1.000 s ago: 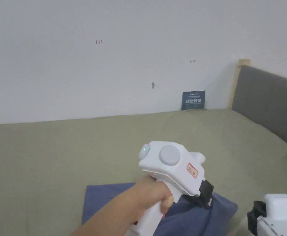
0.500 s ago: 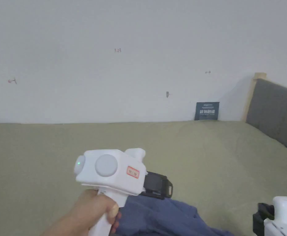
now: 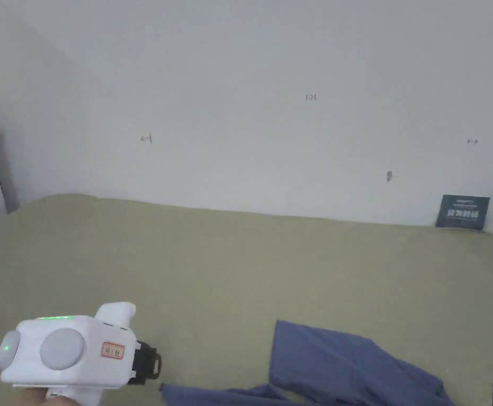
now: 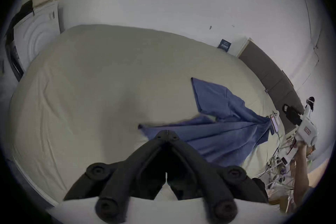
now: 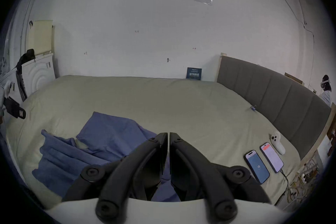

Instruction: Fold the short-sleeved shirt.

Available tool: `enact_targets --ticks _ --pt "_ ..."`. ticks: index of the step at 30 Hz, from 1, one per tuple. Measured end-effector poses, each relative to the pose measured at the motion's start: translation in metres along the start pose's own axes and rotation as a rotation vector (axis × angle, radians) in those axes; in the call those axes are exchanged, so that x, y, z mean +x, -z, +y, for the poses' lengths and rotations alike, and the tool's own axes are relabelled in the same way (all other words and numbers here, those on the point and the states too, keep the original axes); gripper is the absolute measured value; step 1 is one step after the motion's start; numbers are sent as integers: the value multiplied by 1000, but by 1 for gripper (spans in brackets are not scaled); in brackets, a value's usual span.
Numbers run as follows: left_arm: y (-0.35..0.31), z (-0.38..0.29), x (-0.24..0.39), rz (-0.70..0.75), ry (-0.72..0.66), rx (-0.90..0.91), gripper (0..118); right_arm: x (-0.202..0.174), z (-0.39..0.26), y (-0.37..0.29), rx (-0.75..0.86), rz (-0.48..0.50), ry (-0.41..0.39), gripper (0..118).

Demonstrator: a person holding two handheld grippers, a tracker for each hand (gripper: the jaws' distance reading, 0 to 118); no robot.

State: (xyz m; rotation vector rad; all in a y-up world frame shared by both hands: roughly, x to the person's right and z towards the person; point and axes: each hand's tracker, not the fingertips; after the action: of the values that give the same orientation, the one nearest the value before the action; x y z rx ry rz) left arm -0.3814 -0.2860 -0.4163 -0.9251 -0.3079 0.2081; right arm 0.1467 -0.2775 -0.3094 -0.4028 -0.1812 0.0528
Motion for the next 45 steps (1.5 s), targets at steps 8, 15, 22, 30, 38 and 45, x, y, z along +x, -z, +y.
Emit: enact_targets --ticks 8,15,22,30,38,45 --pt "80 27 -11 57 -105 -146 23 -3 2 7 -9 0 -43 9" --pt "134 26 -6 125 -167 -254 114 8 -7 14 -52 -26 -60 9" --pt "157 16 -3 143 -182 -294 106 30 -13 14 -84 -56 -65 9" --pt "118 10 20 76 -161 -162 8 71 -12 29 -370 149 35 41" --pt "101 12 36 59 -140 -139 8 70 -45 56 -537 189 4 108" --pt "92 26 39 66 -98 -85 8 66 -45 64 -549 188 1 13"
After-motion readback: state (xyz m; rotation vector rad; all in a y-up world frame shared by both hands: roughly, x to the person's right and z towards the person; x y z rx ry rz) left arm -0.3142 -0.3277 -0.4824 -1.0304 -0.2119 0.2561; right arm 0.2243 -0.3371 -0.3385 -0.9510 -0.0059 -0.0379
